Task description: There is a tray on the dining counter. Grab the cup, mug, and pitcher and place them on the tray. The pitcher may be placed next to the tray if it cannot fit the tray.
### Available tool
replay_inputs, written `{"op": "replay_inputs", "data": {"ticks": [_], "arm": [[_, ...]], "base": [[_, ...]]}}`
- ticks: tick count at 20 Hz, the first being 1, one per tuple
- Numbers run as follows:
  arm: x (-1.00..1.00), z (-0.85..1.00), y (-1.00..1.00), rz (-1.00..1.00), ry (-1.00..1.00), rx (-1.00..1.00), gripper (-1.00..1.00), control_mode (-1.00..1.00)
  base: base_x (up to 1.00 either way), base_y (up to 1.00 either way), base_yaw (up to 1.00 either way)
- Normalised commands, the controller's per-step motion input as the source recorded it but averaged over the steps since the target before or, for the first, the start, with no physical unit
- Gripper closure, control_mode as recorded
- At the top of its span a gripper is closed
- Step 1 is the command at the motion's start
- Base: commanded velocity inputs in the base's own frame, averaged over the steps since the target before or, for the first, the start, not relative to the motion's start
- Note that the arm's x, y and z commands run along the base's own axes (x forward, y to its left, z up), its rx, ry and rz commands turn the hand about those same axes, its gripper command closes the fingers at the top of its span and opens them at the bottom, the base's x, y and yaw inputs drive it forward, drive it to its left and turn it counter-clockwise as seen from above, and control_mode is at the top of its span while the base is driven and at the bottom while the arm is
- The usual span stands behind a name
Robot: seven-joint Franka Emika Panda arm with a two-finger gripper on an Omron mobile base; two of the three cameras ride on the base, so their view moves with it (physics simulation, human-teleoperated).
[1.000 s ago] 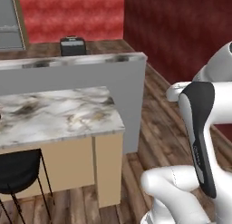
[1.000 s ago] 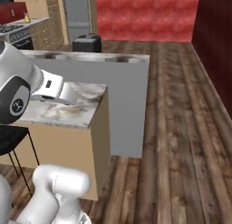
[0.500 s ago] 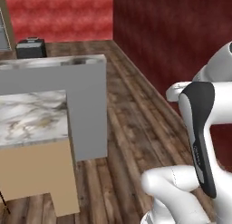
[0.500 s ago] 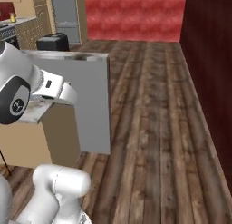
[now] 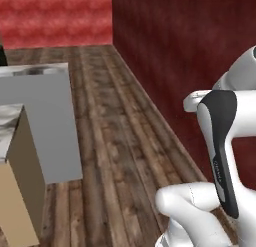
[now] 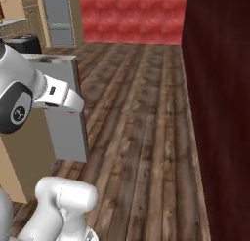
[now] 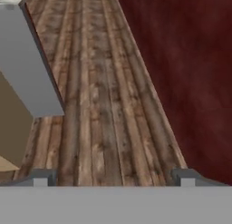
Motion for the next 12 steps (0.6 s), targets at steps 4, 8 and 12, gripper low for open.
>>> {"op": "replay_inputs", "data": {"ticks": [4,8,12], "arm": [[0.00,0.00,0.00,0.00,0.00,0.00,-1.00,1.00],[0.00,0.00,0.00,0.00,0.00,0.00,-1.00,1.00],[0.00,0.00,0.00,0.00,0.00,0.00,-1.00,1.00]], "base": [[0.45,-1.00,0.01],[0.85,-0.85,0.03],[1.00,-0.29,0.05]]}}
